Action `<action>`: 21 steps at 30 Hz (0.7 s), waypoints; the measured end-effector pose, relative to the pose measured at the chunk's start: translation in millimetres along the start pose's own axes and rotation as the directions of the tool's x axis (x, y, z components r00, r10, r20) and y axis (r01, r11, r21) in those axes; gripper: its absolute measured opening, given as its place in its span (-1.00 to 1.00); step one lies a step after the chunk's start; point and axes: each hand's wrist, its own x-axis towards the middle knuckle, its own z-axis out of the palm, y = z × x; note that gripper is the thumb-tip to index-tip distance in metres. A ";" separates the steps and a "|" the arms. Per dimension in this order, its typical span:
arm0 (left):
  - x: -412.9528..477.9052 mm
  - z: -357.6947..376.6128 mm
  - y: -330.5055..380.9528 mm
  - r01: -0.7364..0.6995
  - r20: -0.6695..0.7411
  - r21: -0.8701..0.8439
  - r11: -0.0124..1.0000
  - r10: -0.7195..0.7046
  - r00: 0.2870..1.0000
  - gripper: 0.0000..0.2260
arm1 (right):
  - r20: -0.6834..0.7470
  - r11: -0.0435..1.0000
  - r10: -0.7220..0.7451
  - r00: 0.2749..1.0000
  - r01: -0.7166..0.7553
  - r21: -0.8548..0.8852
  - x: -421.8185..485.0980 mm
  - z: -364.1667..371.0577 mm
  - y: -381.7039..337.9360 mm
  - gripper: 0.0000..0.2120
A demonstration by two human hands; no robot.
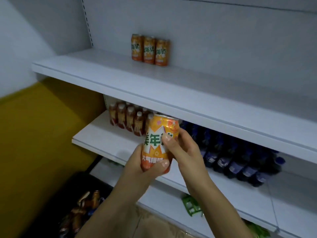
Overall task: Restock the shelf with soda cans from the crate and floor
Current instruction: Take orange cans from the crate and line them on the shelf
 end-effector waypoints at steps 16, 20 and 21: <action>170.9 0.7 89.4 -0.345 0.035 0.523 0.780 0.384 0.923 -0.42 | 0.020 0.852 -0.232 0.973 0.213 -0.478 141.6 -35.9 -80.1 -0.41; 239.6 -19.2 90.8 -0.311 0.101 0.605 0.733 0.317 0.943 -0.41 | -0.061 0.813 -0.222 0.973 0.150 -0.563 205.6 -30.2 -79.5 -0.39; 257.7 -23.9 91.1 -0.309 0.122 0.620 0.721 0.300 0.946 -0.41 | -0.089 0.800 -0.231 0.969 0.137 -0.585 223.3 -28.6 -77.0 -0.39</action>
